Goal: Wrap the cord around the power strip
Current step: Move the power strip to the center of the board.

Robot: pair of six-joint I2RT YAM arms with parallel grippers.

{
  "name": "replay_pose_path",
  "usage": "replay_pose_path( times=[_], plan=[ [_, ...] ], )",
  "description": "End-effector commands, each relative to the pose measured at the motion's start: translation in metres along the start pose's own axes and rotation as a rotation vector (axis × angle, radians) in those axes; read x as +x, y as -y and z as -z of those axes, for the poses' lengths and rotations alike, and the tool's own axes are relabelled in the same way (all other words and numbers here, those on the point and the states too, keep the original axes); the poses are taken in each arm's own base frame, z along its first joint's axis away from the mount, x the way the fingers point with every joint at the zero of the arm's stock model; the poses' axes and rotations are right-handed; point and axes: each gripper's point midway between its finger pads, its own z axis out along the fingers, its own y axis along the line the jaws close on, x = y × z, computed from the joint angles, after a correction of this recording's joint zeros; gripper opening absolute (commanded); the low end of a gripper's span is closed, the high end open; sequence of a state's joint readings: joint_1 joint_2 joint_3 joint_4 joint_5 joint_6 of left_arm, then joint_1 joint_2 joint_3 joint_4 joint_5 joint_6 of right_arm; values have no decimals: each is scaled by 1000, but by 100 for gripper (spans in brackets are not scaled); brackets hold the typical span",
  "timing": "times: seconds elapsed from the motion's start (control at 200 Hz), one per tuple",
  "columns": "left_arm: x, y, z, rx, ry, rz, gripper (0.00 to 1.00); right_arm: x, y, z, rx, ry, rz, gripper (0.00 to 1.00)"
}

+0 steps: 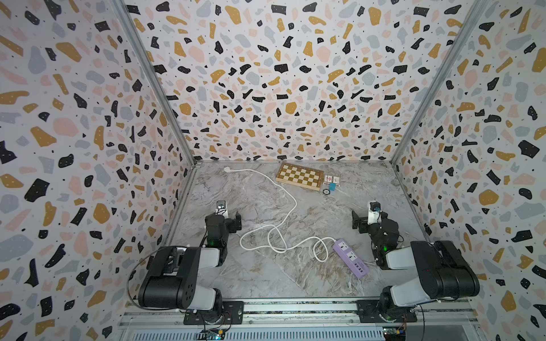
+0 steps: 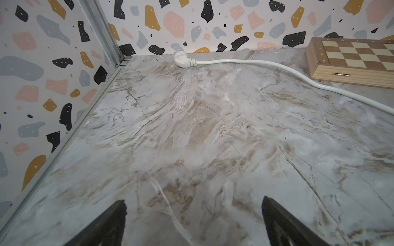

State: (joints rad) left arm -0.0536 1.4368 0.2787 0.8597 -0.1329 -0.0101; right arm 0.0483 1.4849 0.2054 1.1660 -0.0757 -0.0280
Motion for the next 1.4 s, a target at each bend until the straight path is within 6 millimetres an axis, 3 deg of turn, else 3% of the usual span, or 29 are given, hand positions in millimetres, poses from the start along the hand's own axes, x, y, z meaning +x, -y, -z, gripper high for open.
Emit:
replay_pose_path(
  times=[0.0, 0.946, 1.026, 1.081, 1.176, 1.292, 1.397],
  plan=[
    [-23, 2, -4, 10, 64, -7, 99, -16, -1, -2, -6, 52, 12, 100],
    [-23, 5, -6, 48, 55, 1, 99, -17, 2, -2, -10, 55, -6, 100],
    [-32, 17, -4, 119, 41, -38, 99, -22, 25, -9, 100, -17, -64, 100],
    [-41, 26, -1, 180, -8, -57, 99, -39, 39, -17, 154, -104, -96, 100],
    [-66, 64, 15, 404, -28, -136, 99, -66, 40, -26, 141, -184, -110, 100],
    [-110, 118, 54, 674, 62, -210, 100, -63, 4, -21, 17, -349, -109, 100],
    [-121, 173, 94, 890, 68, -372, 99, -41, -48, 4, -150, -493, -68, 100]
  ],
)
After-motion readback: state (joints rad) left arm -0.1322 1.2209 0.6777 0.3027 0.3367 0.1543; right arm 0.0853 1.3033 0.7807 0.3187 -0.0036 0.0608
